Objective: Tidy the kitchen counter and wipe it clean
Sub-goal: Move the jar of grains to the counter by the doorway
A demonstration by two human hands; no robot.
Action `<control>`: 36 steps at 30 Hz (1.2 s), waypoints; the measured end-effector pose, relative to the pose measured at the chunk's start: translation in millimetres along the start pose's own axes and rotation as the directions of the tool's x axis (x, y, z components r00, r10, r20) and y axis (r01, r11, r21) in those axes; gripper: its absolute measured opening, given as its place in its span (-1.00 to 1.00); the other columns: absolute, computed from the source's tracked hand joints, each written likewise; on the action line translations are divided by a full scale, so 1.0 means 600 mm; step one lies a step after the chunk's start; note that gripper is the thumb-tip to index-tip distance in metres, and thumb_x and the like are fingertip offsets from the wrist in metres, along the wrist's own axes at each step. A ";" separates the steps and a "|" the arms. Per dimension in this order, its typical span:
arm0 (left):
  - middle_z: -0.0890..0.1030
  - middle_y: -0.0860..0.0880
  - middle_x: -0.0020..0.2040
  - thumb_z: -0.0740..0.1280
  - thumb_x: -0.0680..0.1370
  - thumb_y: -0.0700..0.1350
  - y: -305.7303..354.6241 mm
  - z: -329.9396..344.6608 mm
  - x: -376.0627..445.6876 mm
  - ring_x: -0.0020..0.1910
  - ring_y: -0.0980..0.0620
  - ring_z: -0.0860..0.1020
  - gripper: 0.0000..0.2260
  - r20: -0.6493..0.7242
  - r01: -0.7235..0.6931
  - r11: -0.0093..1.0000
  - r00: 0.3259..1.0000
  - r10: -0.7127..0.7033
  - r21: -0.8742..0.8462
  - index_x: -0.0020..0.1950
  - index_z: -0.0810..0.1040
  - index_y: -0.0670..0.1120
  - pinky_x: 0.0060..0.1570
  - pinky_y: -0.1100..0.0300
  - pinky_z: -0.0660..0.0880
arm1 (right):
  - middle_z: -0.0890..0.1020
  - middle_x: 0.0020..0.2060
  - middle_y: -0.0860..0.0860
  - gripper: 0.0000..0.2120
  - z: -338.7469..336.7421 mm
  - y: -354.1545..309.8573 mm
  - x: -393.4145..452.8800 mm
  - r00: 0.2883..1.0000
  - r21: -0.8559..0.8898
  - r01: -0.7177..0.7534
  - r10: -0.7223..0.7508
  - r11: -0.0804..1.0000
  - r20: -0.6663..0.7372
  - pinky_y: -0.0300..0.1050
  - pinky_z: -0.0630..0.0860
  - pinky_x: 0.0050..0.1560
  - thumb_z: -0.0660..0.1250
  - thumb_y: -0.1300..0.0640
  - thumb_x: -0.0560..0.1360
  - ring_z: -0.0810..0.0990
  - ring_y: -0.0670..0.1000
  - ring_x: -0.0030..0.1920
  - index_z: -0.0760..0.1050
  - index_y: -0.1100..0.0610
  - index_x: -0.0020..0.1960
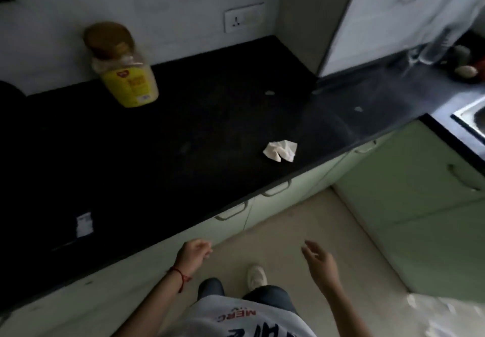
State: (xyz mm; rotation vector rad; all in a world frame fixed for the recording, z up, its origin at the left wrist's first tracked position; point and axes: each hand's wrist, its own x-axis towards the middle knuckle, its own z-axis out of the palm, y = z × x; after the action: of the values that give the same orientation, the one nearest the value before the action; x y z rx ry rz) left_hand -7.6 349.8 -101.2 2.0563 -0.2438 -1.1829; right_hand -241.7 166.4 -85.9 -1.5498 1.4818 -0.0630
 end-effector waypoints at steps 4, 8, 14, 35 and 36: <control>0.59 -0.02 -0.30 0.28 0.31 0.15 0.023 -0.008 -0.033 -0.21 -0.07 0.55 -0.80 -0.147 -0.056 0.989 0.988 0.036 -0.134 -0.31 0.52 0.04 -0.22 0.18 0.40 | 0.58 -0.05 0.01 -0.76 -0.033 -0.147 0.062 0.951 0.015 0.292 -0.292 0.956 0.101 -0.32 0.43 -0.17 0.26 0.16 0.52 0.55 0.00 -0.02 0.52 0.20 0.15; 0.61 0.00 -0.23 0.25 0.53 -0.22 0.060 -0.024 -0.063 -0.24 0.00 0.57 -0.80 -0.318 -0.124 0.955 0.948 0.034 -0.269 -0.19 0.52 0.05 -0.34 0.42 0.47 | 0.63 -0.11 0.03 -0.81 -0.017 -0.263 0.110 0.860 0.082 0.451 -0.457 0.889 0.227 -0.55 0.44 -0.22 0.28 0.17 0.51 0.59 -0.27 -0.18 0.55 0.13 0.10; 0.62 0.01 -0.16 0.20 0.55 -0.23 0.137 -0.103 -0.055 -0.27 0.20 0.61 -0.79 -0.511 -0.279 0.895 0.857 0.069 -0.347 -0.10 0.53 0.05 -0.24 0.32 0.53 | 0.61 -0.14 -0.06 -0.79 0.060 -0.403 0.141 0.753 0.161 0.520 -0.540 0.838 0.375 -0.42 0.50 -0.11 0.27 0.14 0.52 0.58 -0.13 -0.10 0.51 0.10 0.14; 0.30 -0.14 0.44 0.51 0.31 -0.18 0.354 -0.502 0.376 0.37 -0.11 0.33 -0.22 -0.633 -0.376 0.835 0.773 0.043 -0.402 0.44 0.18 -0.09 0.29 -0.06 0.38 | 0.37 0.38 0.06 -0.24 0.395 -0.842 0.348 0.628 0.102 0.655 -0.615 0.748 0.477 -0.08 0.37 0.23 0.43 0.02 0.38 0.38 0.03 0.34 0.11 0.05 0.45; 0.31 -0.13 0.43 0.54 0.25 -0.16 0.359 -0.516 0.391 0.37 -0.09 0.33 -0.15 -0.619 -0.398 0.836 0.780 0.091 -0.378 0.44 0.19 -0.09 0.29 -0.05 0.38 | 0.35 0.39 0.06 -0.20 0.406 -0.851 0.356 0.611 0.096 0.666 -0.616 0.739 0.497 -0.07 0.35 0.26 0.44 0.02 0.37 0.35 0.04 0.37 0.08 0.05 0.46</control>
State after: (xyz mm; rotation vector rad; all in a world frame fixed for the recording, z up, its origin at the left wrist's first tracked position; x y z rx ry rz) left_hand 414.0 237.9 -18.0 1.7445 0.0791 -0.3441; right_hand 344.2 38.4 -9.3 -1.9361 0.4623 -0.0012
